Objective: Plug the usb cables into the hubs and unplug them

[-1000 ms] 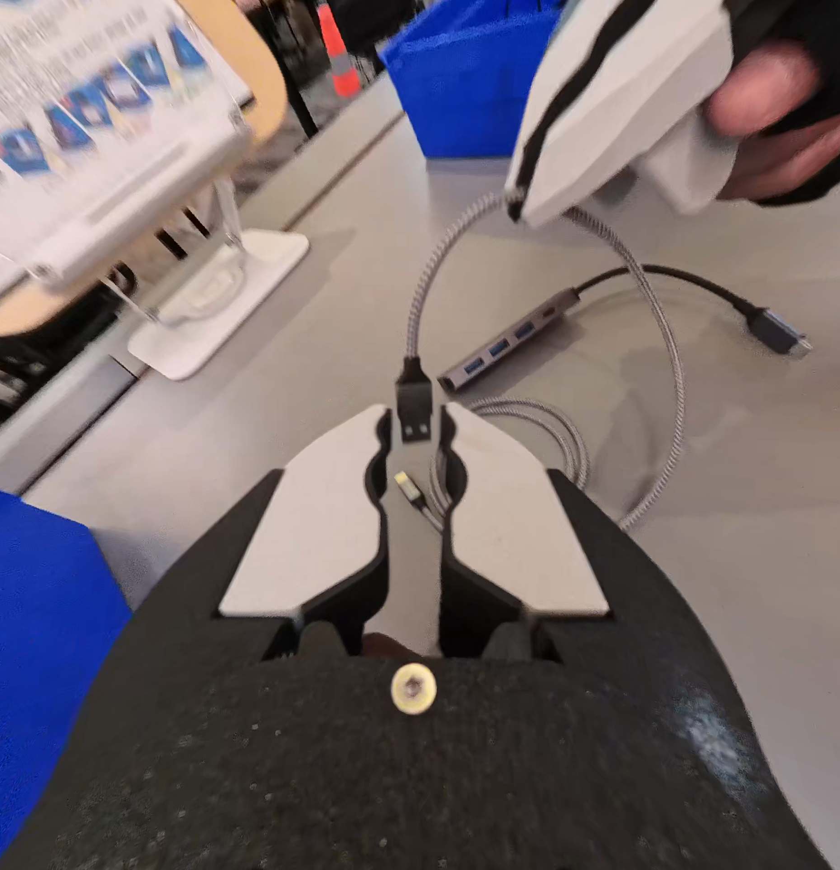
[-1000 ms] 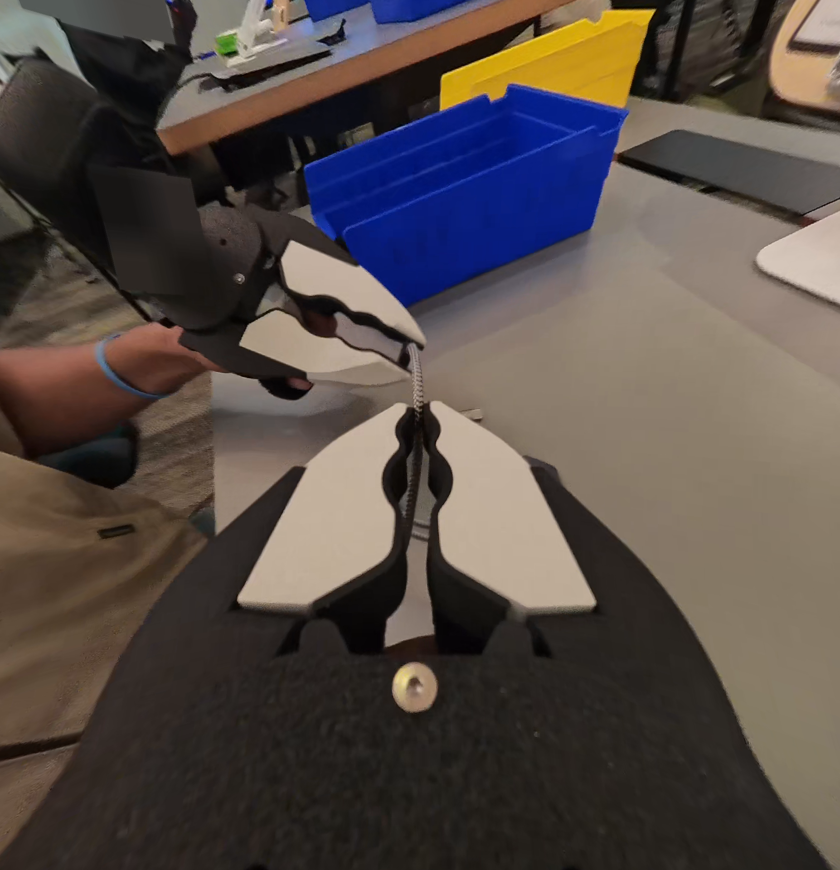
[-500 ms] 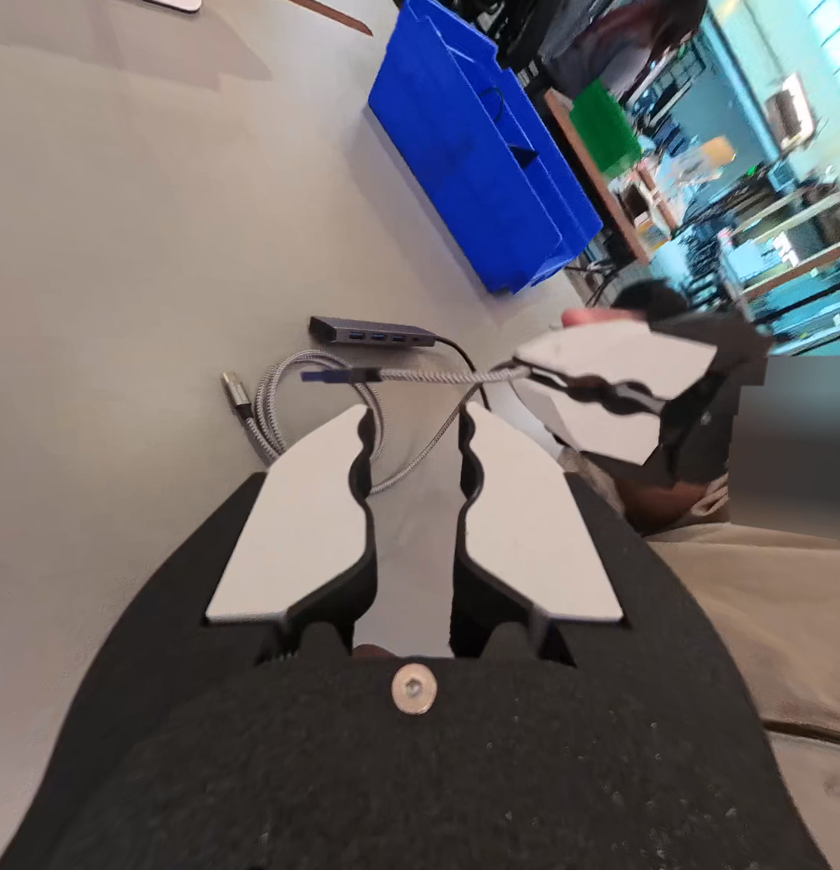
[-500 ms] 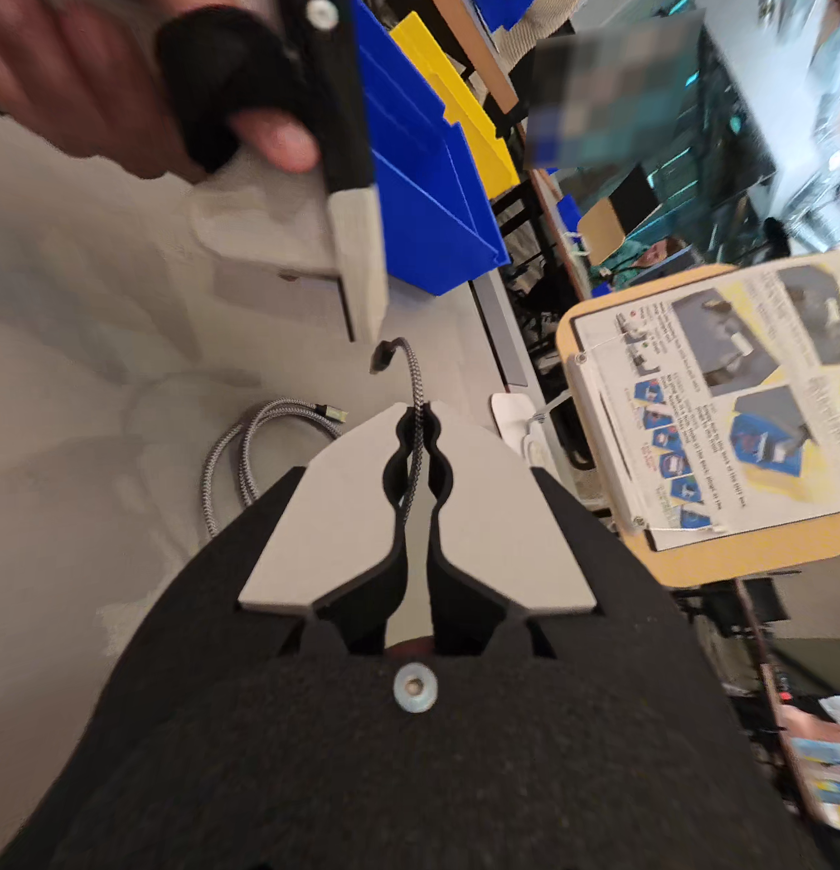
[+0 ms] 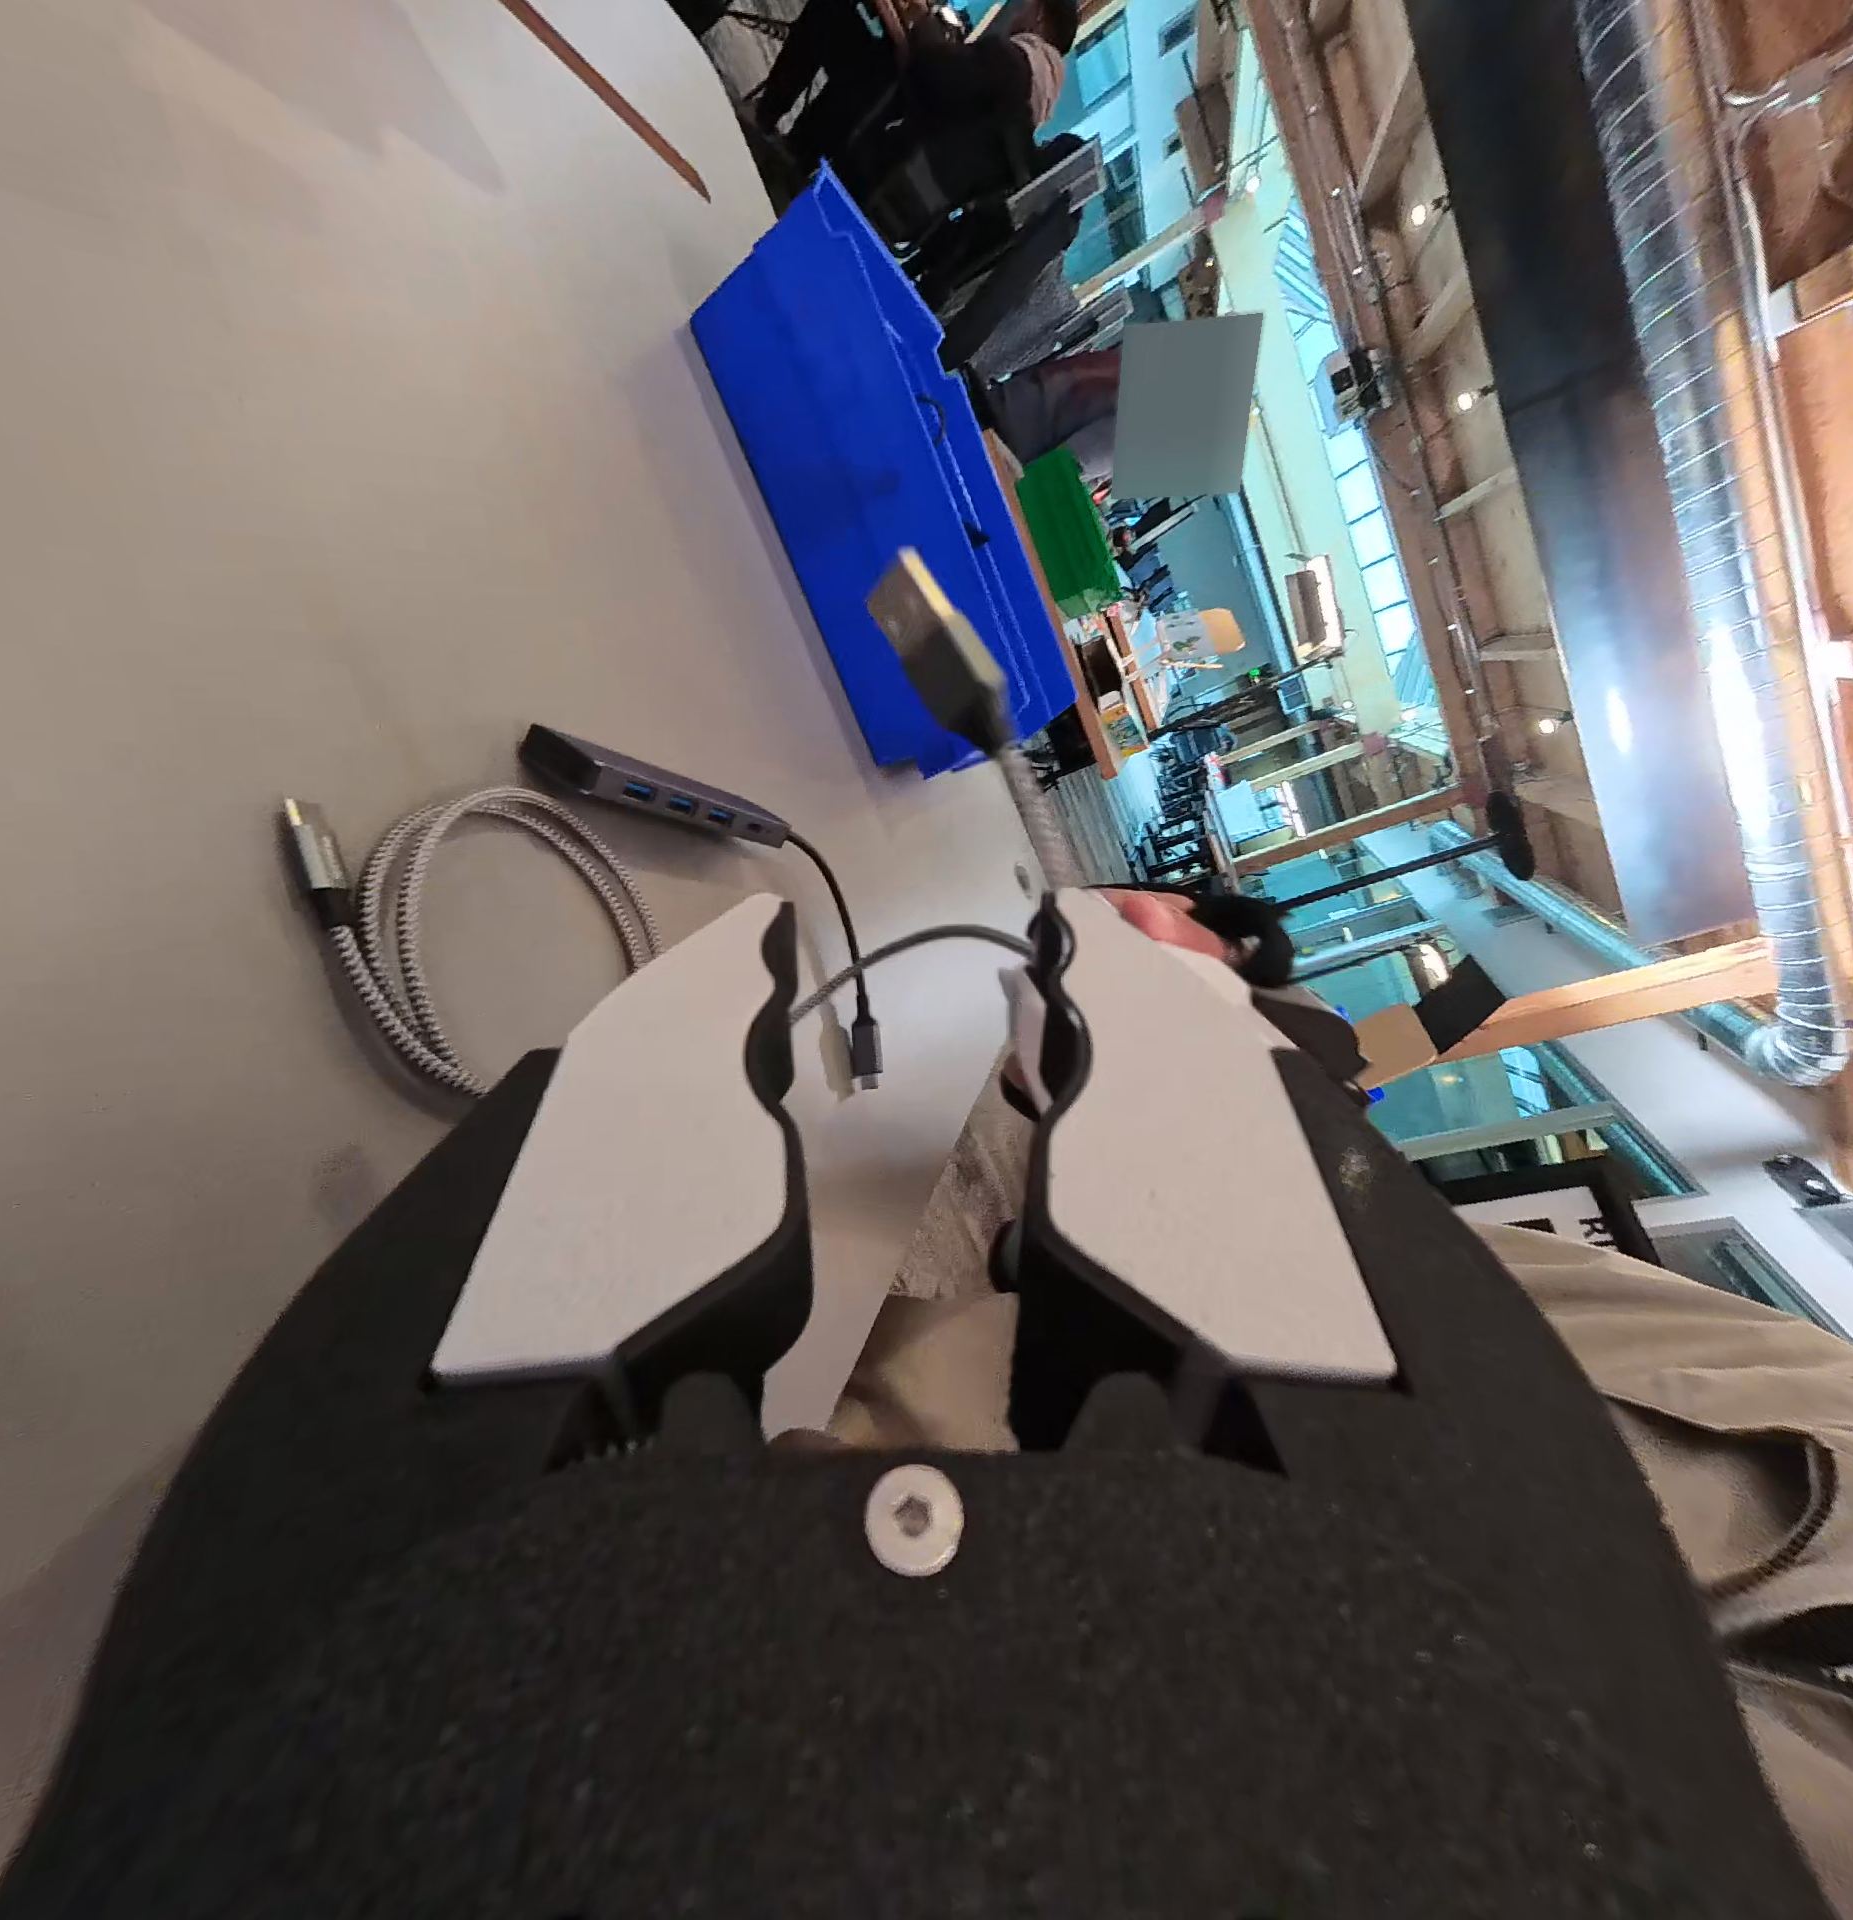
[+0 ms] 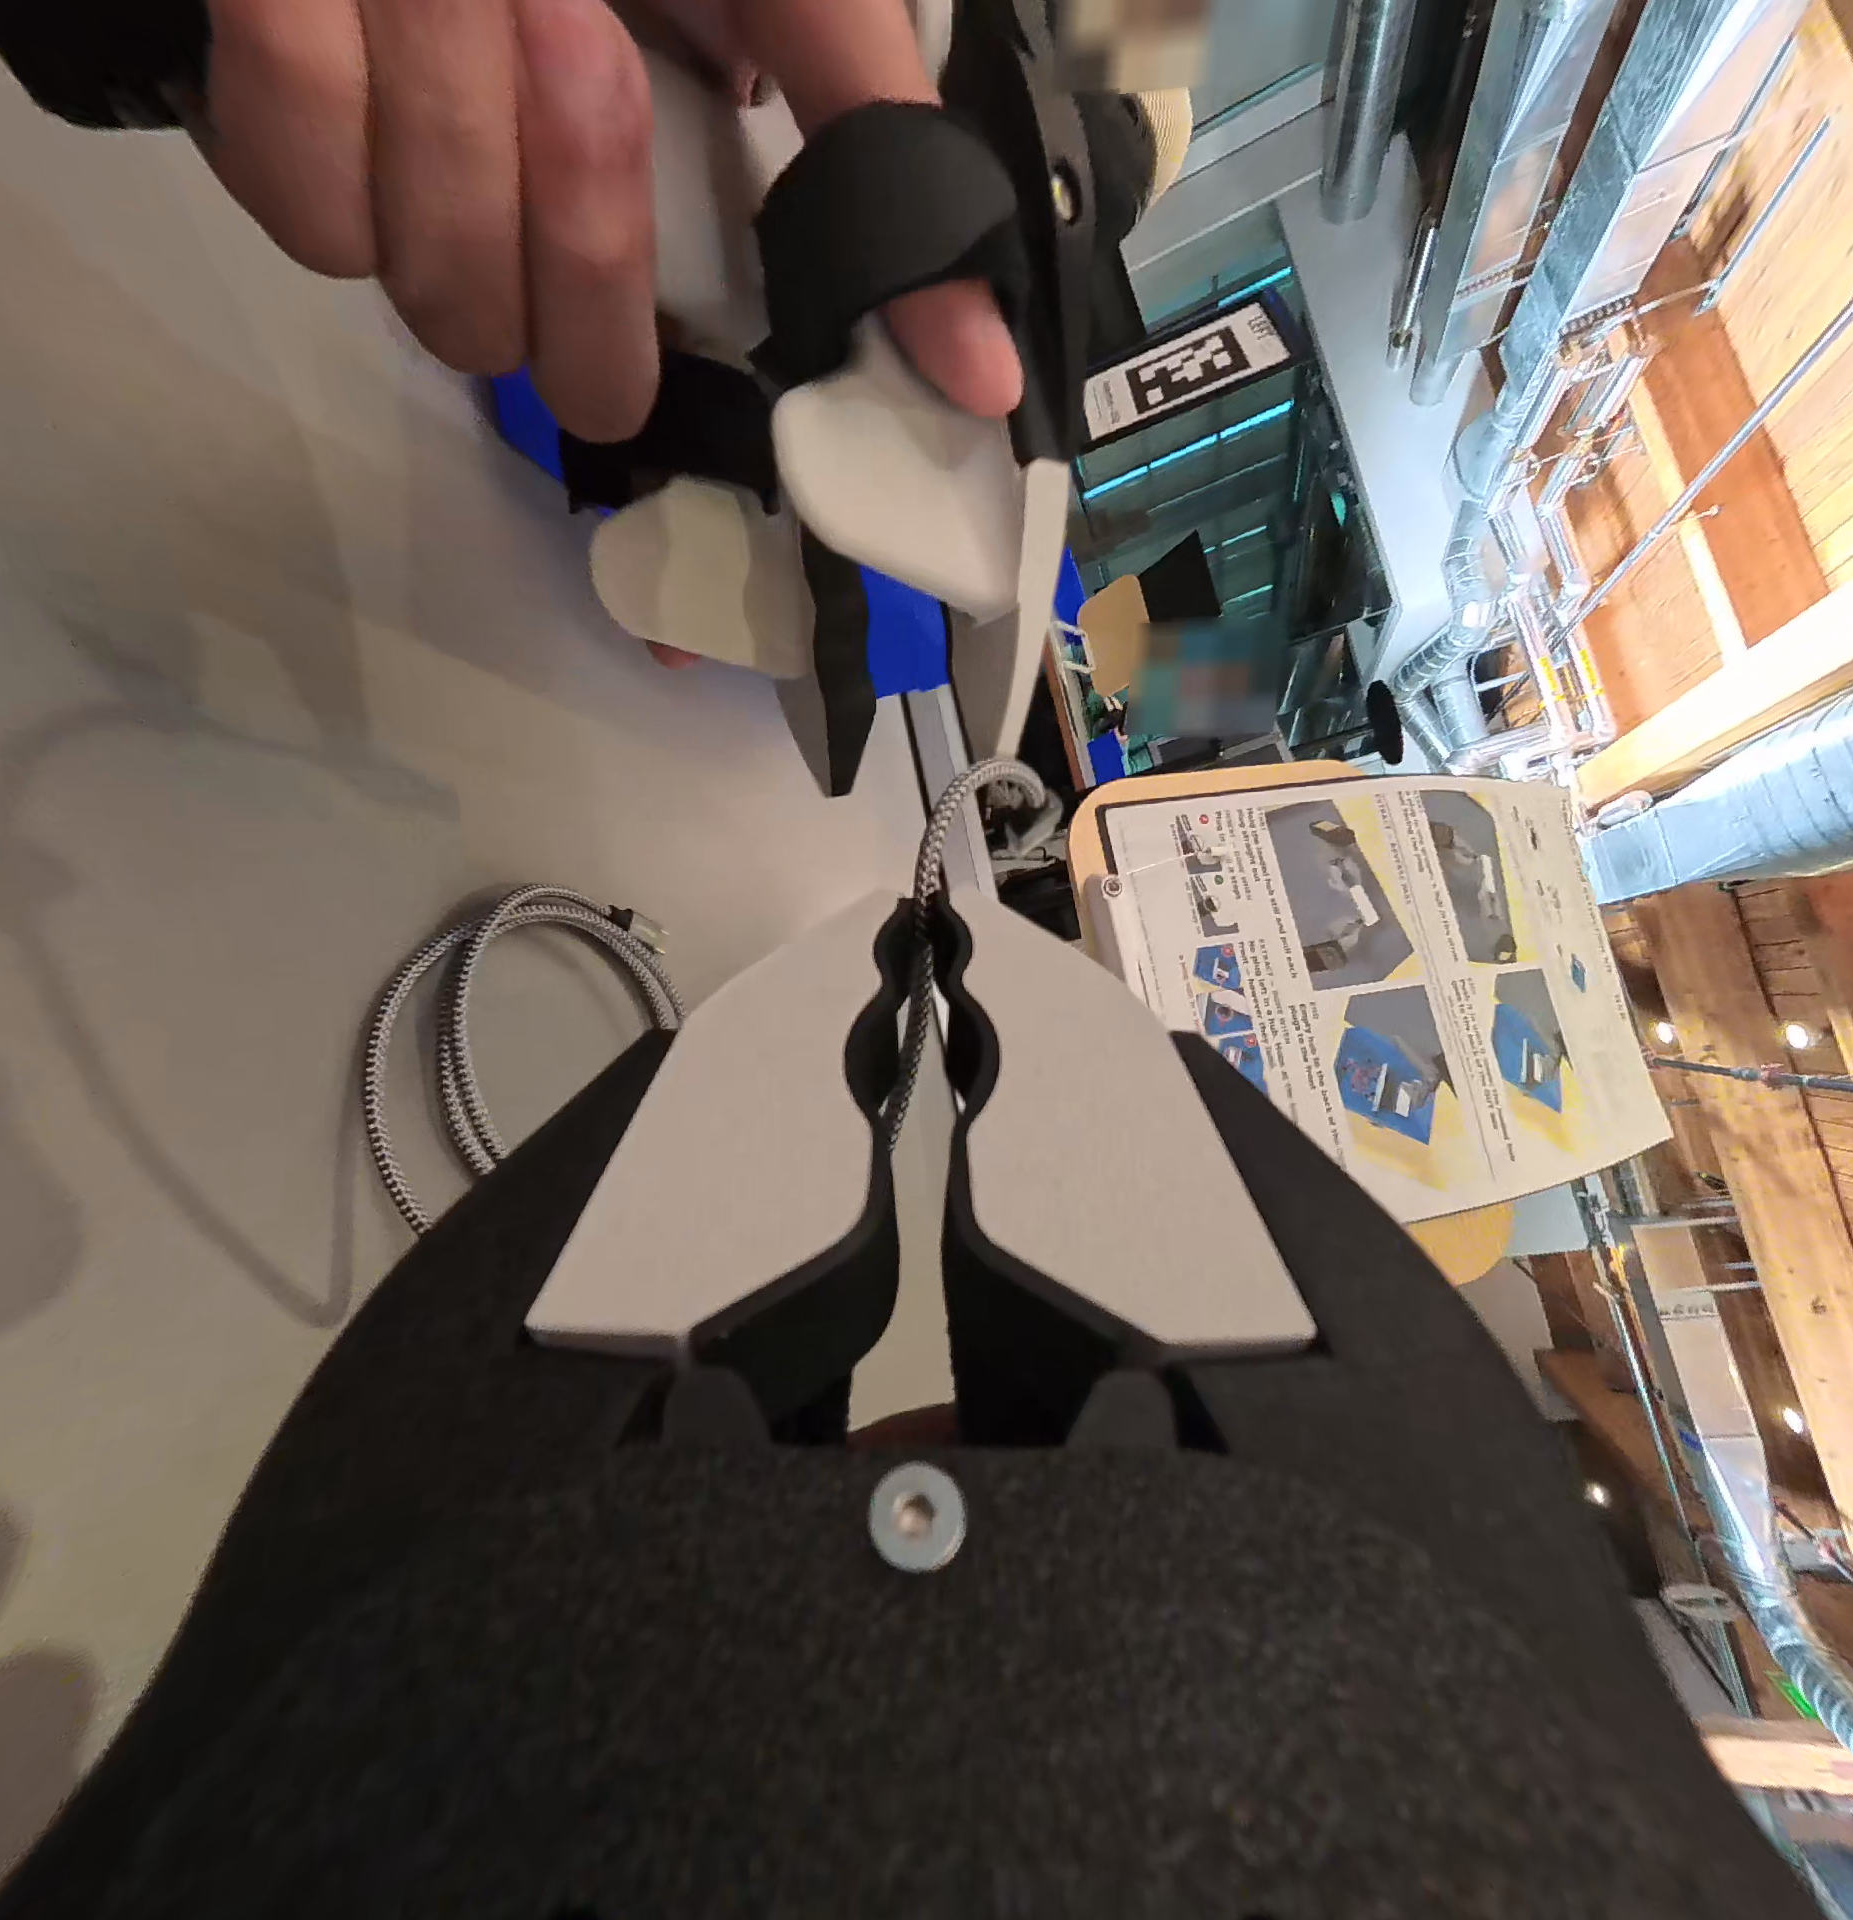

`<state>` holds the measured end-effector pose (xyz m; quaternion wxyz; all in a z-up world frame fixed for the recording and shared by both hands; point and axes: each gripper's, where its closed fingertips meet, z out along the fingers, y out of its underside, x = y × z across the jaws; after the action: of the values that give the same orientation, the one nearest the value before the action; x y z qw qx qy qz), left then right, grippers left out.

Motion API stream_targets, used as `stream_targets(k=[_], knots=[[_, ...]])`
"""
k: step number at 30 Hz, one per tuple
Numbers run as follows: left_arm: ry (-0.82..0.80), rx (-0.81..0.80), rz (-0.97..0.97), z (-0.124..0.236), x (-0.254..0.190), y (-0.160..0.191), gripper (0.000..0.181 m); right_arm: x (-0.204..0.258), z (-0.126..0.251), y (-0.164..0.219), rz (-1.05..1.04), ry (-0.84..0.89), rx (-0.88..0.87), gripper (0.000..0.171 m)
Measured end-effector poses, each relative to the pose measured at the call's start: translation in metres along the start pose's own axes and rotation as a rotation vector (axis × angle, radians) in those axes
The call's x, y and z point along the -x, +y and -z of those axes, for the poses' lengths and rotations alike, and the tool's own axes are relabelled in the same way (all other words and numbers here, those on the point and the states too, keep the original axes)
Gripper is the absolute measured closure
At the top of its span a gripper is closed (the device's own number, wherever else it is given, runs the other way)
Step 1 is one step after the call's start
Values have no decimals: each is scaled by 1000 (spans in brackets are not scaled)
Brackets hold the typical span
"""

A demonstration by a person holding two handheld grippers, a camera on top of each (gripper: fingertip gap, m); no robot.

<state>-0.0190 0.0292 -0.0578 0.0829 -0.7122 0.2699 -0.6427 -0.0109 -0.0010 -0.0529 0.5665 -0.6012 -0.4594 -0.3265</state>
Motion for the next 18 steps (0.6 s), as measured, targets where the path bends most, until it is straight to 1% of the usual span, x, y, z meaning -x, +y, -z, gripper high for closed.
stream_targets(k=[1, 3, 8, 11, 15, 16, 17, 18], knots=[[23, 3, 9, 0, -4, 0, 132, -2, -1, 4, -4, 9, 19, 169], [27, 13, 13, 0, -5, 3, 132, -3, -2, 6, -14, 16, 17, 169], [-81, -19, 2, -1, 16, 0, 143, 2, -3, -4, 43, 34, 6, 169], [-164, -14, -24, -1, 30, 1, 143, 5, -3, -8, 56, 32, -1, 169], [-146, 26, 8, -10, 31, 10, 143, 11, -4, -17, 101, 41, -14, 169], [-148, 30, 4, -11, 31, 11, 149, 14, -5, -17, 118, 38, -7, 169], [-130, 37, -5, -12, 28, 12, 166, 17, -7, -16, 131, 33, 1, 169], [-125, 44, -9, -13, 27, 13, 174, 20, -8, -15, 137, 25, 5, 169]])
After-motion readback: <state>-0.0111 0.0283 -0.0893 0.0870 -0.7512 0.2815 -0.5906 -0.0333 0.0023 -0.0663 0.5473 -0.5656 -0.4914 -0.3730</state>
